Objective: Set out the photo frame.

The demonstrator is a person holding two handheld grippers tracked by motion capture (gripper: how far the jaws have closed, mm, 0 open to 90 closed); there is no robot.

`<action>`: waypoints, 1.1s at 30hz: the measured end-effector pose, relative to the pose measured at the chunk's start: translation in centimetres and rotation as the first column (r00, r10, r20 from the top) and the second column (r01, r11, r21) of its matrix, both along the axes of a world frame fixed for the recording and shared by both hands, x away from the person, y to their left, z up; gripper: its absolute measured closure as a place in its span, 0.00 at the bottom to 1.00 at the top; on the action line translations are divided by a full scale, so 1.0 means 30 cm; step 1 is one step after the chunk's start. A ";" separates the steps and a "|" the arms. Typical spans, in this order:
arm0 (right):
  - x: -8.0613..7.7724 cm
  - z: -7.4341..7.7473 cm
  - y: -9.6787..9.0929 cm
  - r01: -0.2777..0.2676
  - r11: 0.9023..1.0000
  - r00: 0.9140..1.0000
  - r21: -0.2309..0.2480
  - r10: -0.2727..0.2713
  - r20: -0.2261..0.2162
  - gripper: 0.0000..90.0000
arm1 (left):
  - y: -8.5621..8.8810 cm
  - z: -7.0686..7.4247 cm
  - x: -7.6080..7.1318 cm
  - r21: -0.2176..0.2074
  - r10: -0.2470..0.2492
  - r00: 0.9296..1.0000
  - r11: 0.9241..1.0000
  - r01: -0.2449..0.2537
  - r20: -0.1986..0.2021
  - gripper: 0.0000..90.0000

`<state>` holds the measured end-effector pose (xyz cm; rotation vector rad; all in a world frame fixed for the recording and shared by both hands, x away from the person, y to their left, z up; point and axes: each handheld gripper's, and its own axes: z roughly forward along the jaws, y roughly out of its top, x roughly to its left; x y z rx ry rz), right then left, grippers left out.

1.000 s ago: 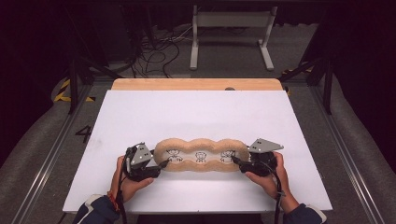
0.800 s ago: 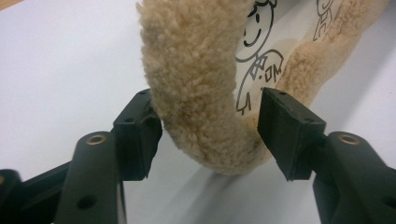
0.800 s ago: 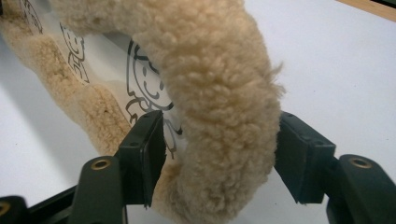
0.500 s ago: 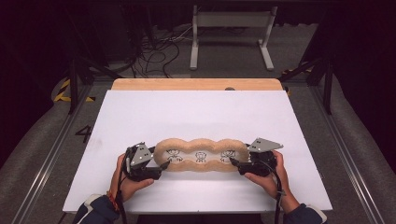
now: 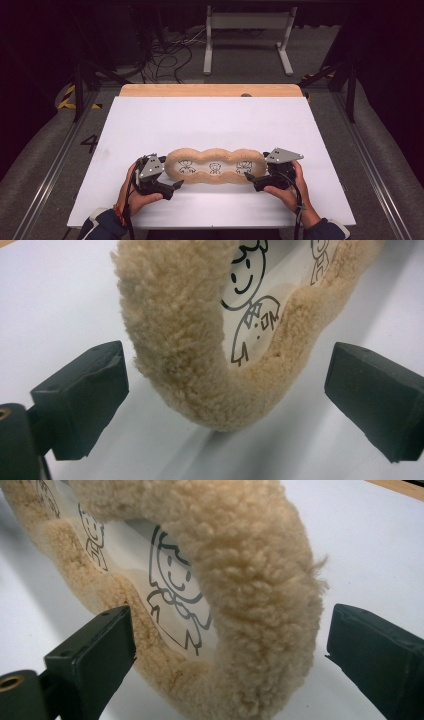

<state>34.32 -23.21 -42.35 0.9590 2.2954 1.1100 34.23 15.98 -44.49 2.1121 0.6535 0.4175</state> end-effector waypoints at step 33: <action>-0.051 0.025 -0.059 -0.006 0.998 0.999 -0.068 0.008 0.040 0.08 | 0.082 0.009 -0.058 0.042 -0.018 0.998 0.999 0.016 0.053 0.05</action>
